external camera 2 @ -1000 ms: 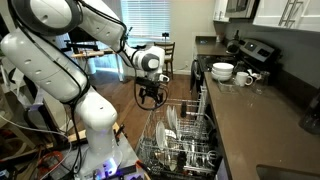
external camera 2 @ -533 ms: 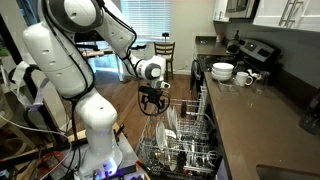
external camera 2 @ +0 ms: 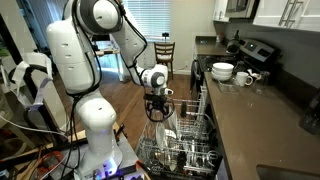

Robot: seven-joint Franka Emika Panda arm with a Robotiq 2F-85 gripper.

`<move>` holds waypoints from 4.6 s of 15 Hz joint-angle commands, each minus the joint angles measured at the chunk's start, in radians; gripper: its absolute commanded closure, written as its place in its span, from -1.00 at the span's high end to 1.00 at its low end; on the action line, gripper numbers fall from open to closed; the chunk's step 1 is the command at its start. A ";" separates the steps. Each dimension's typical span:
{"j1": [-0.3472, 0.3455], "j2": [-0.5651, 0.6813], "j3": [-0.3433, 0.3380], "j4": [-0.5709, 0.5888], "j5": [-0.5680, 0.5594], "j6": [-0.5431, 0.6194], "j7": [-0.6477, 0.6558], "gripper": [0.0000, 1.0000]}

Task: Remove the plate from the dishwasher

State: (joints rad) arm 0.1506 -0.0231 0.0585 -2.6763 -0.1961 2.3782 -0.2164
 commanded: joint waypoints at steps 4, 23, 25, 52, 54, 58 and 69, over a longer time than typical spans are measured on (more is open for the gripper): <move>-0.034 0.128 0.004 0.079 -0.085 0.041 0.082 1.00; -0.022 0.273 0.001 0.095 -0.178 0.192 0.101 0.11; -0.030 0.286 0.002 0.103 -0.161 0.186 0.085 -0.16; -0.131 0.031 0.036 0.194 0.180 -0.305 -0.309 -0.90; -0.119 -0.037 0.034 0.189 0.160 -0.354 -0.294 -0.90; -0.086 -0.170 0.037 0.184 0.138 -0.400 -0.276 -0.90; 0.044 -0.175 0.231 0.239 -0.207 -0.236 0.170 -0.90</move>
State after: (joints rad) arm 0.1909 -0.2666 0.2318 -2.4772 -0.2829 2.1027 -0.2200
